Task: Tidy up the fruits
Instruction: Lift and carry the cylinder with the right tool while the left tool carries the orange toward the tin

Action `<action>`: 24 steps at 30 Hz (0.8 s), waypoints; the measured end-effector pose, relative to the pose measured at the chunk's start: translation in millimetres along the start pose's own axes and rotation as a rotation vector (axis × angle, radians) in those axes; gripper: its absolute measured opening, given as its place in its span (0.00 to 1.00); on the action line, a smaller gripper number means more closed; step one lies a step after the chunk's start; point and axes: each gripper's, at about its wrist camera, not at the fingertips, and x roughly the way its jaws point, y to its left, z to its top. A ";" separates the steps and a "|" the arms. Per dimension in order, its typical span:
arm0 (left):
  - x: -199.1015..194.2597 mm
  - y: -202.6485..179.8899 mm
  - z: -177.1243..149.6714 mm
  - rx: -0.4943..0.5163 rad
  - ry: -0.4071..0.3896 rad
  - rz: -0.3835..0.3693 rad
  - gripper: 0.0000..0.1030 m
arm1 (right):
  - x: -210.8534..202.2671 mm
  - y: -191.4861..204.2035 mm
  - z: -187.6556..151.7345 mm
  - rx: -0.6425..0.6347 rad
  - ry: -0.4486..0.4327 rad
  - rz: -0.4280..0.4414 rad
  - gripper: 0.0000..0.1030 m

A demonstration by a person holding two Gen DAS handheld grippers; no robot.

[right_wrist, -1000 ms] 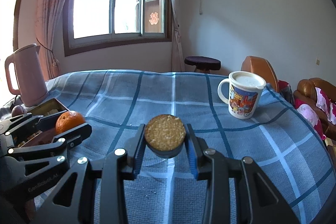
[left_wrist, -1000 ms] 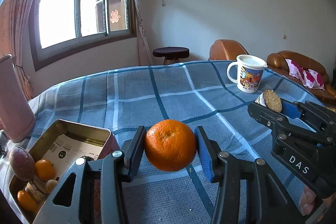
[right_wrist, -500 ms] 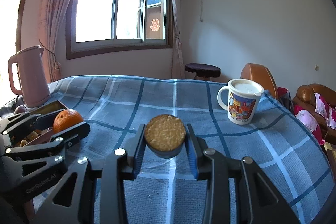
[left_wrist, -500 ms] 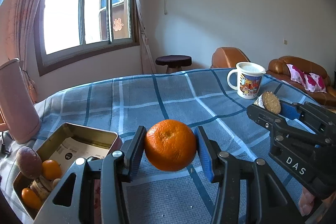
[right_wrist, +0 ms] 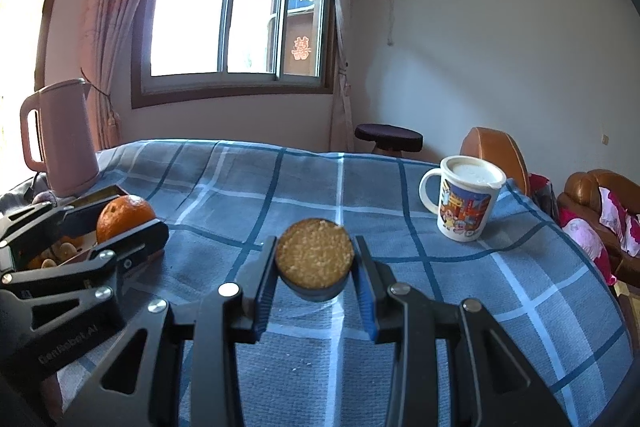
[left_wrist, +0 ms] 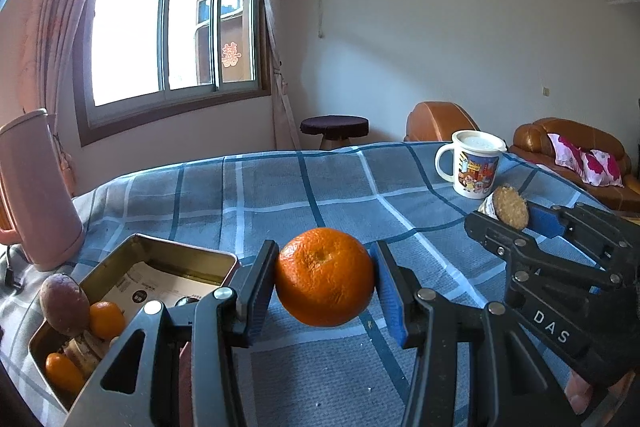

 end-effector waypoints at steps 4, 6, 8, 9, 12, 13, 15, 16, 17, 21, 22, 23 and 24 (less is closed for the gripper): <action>-1.7 5.0 -1.2 -0.013 0.006 0.002 0.48 | -0.1 2.5 0.0 -0.003 0.002 0.001 0.37; -3.6 7.4 -2.3 -0.016 0.009 0.006 0.48 | 0.2 4.6 0.3 -0.006 0.002 0.004 0.37; -6.6 11.1 -3.7 -0.023 0.008 0.006 0.48 | 0.8 8.3 0.3 -0.011 0.005 0.012 0.37; -7.9 13.5 -4.3 -0.026 0.007 0.008 0.48 | 1.0 11.0 0.5 -0.014 0.005 0.019 0.37; -10.6 20.2 -5.4 -0.033 0.009 0.017 0.48 | 2.8 18.2 0.9 -0.011 0.013 0.047 0.37; -12.1 23.7 -5.5 -0.037 0.007 0.022 0.48 | 3.8 20.7 1.1 -0.010 0.017 0.055 0.37; -14.5 29.1 -5.0 -0.044 0.005 0.027 0.48 | 4.3 27.0 1.9 -0.020 0.017 0.061 0.37; -15.9 32.1 -5.0 -0.046 0.004 0.030 0.48 | 4.6 30.1 2.1 -0.026 0.018 0.065 0.37; -16.8 33.4 -5.0 -0.048 0.002 0.031 0.48 | 5.0 33.2 2.3 -0.031 0.020 0.070 0.37; -22.5 43.9 -6.3 -0.053 0.001 0.049 0.48 | 6.6 46.4 3.2 -0.050 0.026 0.090 0.37; -24.0 48.0 -7.1 -0.059 0.003 0.053 0.48 | 7.0 50.1 3.7 -0.056 0.026 0.096 0.37; -24.9 50.3 -7.6 -0.061 0.004 0.056 0.48 | 7.6 53.9 4.2 -0.060 0.028 0.104 0.37; -26.0 53.2 -7.9 -0.063 0.006 0.065 0.48 | 7.8 57.6 4.8 -0.064 0.029 0.110 0.37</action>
